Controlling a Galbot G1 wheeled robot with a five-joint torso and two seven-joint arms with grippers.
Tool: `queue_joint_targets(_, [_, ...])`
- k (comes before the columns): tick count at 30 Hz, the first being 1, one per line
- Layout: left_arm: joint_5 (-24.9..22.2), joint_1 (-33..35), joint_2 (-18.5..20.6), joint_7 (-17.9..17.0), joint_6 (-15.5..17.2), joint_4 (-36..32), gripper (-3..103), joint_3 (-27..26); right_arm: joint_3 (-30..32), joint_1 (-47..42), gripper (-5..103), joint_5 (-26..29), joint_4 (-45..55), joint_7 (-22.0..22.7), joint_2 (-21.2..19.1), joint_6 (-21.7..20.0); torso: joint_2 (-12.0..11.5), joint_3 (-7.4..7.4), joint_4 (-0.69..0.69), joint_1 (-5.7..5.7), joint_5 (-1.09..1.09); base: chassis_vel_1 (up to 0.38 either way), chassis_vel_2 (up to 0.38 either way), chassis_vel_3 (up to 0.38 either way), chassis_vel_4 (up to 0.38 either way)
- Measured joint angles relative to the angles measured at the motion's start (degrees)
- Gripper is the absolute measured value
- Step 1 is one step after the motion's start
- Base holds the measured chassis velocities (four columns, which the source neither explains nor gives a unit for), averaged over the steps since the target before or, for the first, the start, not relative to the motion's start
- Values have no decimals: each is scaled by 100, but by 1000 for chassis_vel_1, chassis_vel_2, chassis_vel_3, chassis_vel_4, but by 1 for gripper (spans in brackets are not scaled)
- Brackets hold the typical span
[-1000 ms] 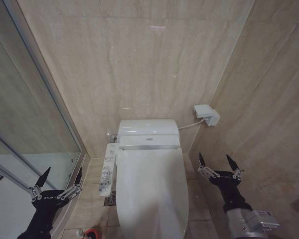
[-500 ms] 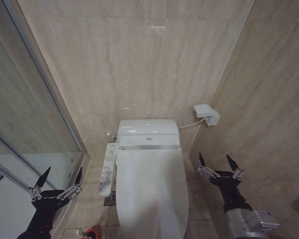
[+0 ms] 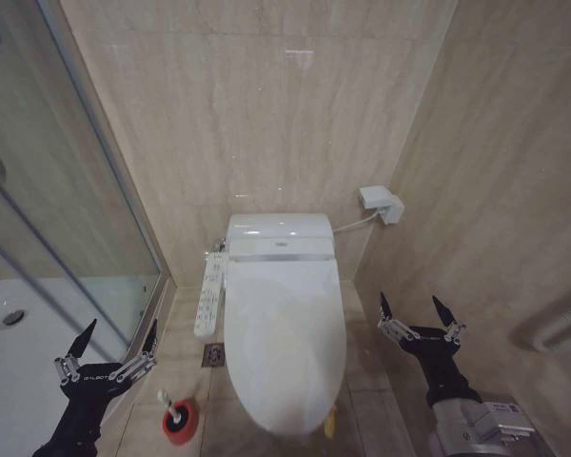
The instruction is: Open the toilet lid, clean the toilet bowl with a toilet brush, close the toilet lid, and flush.
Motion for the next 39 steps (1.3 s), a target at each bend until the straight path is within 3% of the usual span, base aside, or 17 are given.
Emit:
queue_joint_targets(8, [-1, 0, 1, 0, 0, 0, 100, 0, 0, 0, 100, 1, 0, 0, 1, 0, 0, 0, 0, 1, -4, 300, -283, -302, 286])
queue_joint_targets(11, [-1, 0, 0, 0, 0, -2, 100, 0, 0, 0, 100, 0, 0, 0, 0, 0, 0, 0, 2, -1, 5, 333, -325, -331, 321])
queue_joint_targets(13, [-1, 0, 0, 1, 1, -1, 100, 0, 0, 0, 100, 0, 1, 0, 0, 0, 0, 0, 0, -1, -5, 318, -342, -308, 324])
queue_joint_targets(23, [-1, 0, 0, 0, 1, -1, 100, 0, 0, -1, 100, 0, 1, 0, 1, 0, 1, -1, 1, -2, -2, 263, -255, -262, 263])
queue_joint_targets(39, [-1, -1, 1, 0, 1, -1, 100, 0, 0, 1, 100, 0, 0, 0, 0, 0, -1, 1, 0, 4, -1, -15, 1, -7, 8])
